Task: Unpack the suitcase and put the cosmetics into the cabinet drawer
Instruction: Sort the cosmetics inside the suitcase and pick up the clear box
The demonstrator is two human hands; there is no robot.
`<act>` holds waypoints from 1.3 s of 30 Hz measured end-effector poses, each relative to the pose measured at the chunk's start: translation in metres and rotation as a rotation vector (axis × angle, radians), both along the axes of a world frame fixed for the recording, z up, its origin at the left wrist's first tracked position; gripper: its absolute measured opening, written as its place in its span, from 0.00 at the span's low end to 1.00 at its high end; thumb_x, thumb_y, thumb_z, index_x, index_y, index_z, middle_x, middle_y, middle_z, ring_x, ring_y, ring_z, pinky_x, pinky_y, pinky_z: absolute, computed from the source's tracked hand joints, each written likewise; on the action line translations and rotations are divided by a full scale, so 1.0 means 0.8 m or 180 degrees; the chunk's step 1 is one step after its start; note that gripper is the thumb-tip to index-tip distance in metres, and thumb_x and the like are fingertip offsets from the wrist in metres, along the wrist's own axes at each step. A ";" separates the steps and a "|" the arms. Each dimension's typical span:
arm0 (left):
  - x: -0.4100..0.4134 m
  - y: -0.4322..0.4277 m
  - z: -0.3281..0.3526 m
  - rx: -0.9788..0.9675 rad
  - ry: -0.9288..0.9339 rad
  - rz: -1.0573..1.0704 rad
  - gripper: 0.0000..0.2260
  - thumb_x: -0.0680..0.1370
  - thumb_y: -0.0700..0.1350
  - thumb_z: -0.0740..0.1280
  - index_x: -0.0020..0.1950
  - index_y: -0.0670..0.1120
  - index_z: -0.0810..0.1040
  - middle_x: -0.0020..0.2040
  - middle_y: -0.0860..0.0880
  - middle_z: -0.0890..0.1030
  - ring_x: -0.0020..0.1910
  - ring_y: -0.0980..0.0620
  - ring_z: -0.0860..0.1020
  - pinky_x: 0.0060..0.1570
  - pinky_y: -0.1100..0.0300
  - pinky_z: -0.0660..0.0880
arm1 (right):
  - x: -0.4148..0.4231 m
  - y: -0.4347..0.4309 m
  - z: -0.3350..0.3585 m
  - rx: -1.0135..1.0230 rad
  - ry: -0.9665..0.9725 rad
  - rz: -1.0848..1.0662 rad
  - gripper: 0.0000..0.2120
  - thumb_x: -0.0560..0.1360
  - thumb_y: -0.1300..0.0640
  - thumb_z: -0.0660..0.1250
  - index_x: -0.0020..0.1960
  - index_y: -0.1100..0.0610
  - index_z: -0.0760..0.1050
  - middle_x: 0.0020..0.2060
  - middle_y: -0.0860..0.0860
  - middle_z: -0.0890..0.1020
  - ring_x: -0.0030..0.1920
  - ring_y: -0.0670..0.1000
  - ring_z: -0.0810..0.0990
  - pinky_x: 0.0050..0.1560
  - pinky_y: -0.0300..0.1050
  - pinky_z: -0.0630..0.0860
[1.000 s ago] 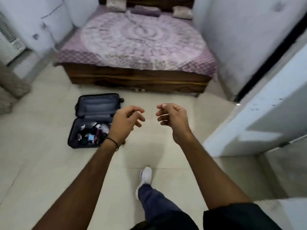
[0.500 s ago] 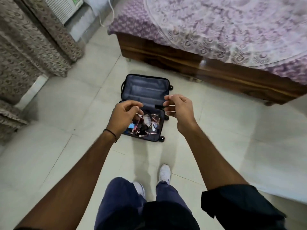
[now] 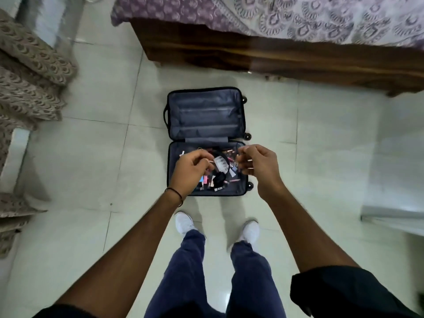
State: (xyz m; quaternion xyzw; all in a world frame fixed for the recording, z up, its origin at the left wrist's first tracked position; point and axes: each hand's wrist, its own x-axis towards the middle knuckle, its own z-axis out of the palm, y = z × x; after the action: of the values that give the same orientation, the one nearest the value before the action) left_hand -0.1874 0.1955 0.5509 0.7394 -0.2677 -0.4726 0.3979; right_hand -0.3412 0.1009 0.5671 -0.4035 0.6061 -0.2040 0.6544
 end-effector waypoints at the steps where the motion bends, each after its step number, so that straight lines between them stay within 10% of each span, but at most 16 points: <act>1: 0.008 -0.006 -0.015 0.0046 0.0028 -0.0050 0.09 0.79 0.33 0.60 0.50 0.38 0.81 0.41 0.42 0.83 0.32 0.56 0.78 0.34 0.69 0.72 | 0.007 -0.003 -0.016 0.0035 0.0037 -0.0045 0.08 0.79 0.62 0.63 0.44 0.59 0.80 0.34 0.54 0.81 0.31 0.50 0.76 0.32 0.39 0.72; 8: 0.034 -0.036 -0.162 0.0349 0.0141 -0.0123 0.10 0.79 0.34 0.60 0.50 0.40 0.81 0.39 0.45 0.83 0.34 0.52 0.78 0.36 0.67 0.74 | 0.044 -0.027 -0.178 0.0379 0.0144 -0.0064 0.08 0.79 0.61 0.63 0.46 0.59 0.80 0.32 0.52 0.81 0.32 0.51 0.77 0.43 0.51 0.74; 20: 0.028 -0.027 -0.534 0.0561 0.0053 -0.0304 0.10 0.79 0.36 0.61 0.50 0.43 0.82 0.40 0.47 0.84 0.39 0.49 0.82 0.42 0.60 0.78 | 0.030 -0.035 -0.564 0.0377 0.0606 0.0275 0.08 0.79 0.60 0.63 0.49 0.61 0.80 0.32 0.51 0.82 0.31 0.48 0.77 0.33 0.40 0.74; 27: 0.020 -0.057 -0.740 0.0354 -0.0429 -0.0571 0.09 0.79 0.39 0.65 0.56 0.49 0.79 0.52 0.49 0.82 0.46 0.53 0.80 0.51 0.56 0.79 | 0.013 -0.037 -0.768 -0.1082 0.1778 0.0879 0.13 0.77 0.57 0.64 0.60 0.60 0.75 0.51 0.52 0.78 0.43 0.43 0.76 0.46 0.37 0.72; 31: 0.009 -0.082 -0.798 0.0035 -0.1082 -0.0940 0.21 0.78 0.46 0.69 0.70 0.48 0.69 0.66 0.48 0.72 0.52 0.57 0.77 0.56 0.65 0.74 | 0.010 -0.053 -0.843 -0.1641 0.2088 0.1163 0.21 0.75 0.55 0.66 0.65 0.63 0.71 0.60 0.61 0.72 0.57 0.62 0.74 0.60 0.57 0.72; 39: -0.018 -0.096 -0.835 -0.0273 -0.1140 -0.1008 0.45 0.68 0.53 0.78 0.76 0.48 0.55 0.69 0.50 0.65 0.66 0.53 0.67 0.61 0.64 0.64 | 0.000 -0.080 -0.862 -0.1643 0.1679 0.1040 0.11 0.76 0.58 0.67 0.56 0.60 0.81 0.51 0.57 0.82 0.49 0.55 0.81 0.55 0.49 0.76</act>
State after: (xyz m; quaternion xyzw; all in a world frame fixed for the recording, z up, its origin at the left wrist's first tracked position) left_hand -0.2019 0.1187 -0.1174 0.7426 -0.4664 -0.3786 0.2960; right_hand -0.3414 0.0369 -0.1222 -0.6841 0.6100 -0.1322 0.3773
